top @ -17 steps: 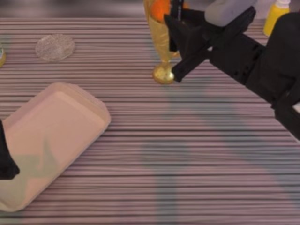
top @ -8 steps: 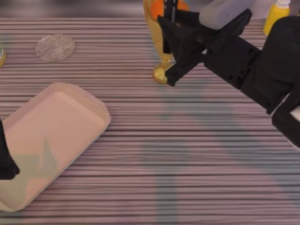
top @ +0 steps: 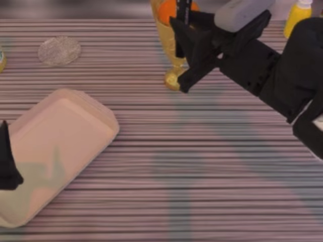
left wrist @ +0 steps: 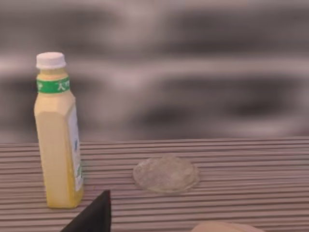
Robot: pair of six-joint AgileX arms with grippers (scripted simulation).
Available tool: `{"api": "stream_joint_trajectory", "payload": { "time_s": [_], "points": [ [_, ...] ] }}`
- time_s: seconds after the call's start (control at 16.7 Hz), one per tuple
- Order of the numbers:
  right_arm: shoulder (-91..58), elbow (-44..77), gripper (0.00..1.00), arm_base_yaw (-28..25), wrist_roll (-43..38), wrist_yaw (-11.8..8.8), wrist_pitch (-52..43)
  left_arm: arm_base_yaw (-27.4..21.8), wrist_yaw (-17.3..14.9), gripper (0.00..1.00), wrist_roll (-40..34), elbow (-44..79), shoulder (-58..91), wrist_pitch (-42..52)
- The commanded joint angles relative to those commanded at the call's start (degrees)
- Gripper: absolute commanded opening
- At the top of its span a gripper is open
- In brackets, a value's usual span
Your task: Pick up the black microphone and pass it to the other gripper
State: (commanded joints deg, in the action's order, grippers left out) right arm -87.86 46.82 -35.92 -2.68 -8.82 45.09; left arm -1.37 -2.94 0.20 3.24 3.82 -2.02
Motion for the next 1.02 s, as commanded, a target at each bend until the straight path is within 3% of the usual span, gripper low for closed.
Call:
{"api": "stream_joint_trajectory", "payload": {
  "time_s": [0.18, 0.72, 1.02],
  "points": [
    [0.0, 0.0, 0.00, 0.0, 0.0, 0.0, 0.0, -2.7, -5.9, 1.00, 0.4, 6.5, 9.3, -4.0],
    [0.0, 0.0, 0.00, 0.0, 0.0, 0.0, 0.0, -13.0, -28.6, 1.00, 1.8, 30.2, 51.8, -18.2],
    [0.0, 0.0, 0.00, 0.0, 0.0, 0.0, 0.0, -16.7, -36.6, 1.00, 2.6, 39.2, 64.9, -23.8]
  ]
}}
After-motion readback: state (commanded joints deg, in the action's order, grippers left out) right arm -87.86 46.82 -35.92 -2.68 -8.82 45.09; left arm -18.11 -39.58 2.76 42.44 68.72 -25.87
